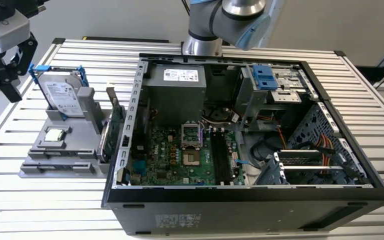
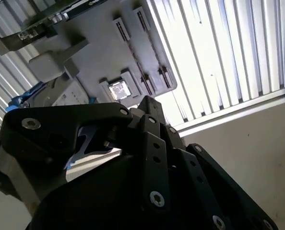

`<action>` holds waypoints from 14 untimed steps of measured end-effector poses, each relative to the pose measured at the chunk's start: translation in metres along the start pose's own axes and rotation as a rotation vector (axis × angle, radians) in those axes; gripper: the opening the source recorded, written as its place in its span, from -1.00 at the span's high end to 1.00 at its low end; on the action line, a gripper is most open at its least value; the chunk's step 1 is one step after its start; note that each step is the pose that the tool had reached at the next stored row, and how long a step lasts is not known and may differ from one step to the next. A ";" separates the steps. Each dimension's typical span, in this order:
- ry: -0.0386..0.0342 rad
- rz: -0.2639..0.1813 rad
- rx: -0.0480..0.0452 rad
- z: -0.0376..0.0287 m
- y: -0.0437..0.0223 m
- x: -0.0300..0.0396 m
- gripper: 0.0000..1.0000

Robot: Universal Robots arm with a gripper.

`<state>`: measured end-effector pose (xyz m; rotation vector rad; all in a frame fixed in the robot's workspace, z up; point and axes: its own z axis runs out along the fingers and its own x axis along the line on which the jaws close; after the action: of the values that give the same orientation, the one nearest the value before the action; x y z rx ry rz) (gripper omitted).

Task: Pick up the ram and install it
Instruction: 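Pick up the ram and move it above insertion slot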

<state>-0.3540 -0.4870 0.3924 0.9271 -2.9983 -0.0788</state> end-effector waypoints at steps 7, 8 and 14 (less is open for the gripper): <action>0.0015 -0.031 -0.0004 0.0000 0.0002 -0.0001 1.00; 0.0016 -0.035 -0.0004 0.0001 0.0003 -0.0002 1.00; 0.0032 -0.065 -0.0008 0.0001 0.0007 -0.0005 1.00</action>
<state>-0.3540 -0.4862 0.3924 1.0237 -2.9651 -0.0786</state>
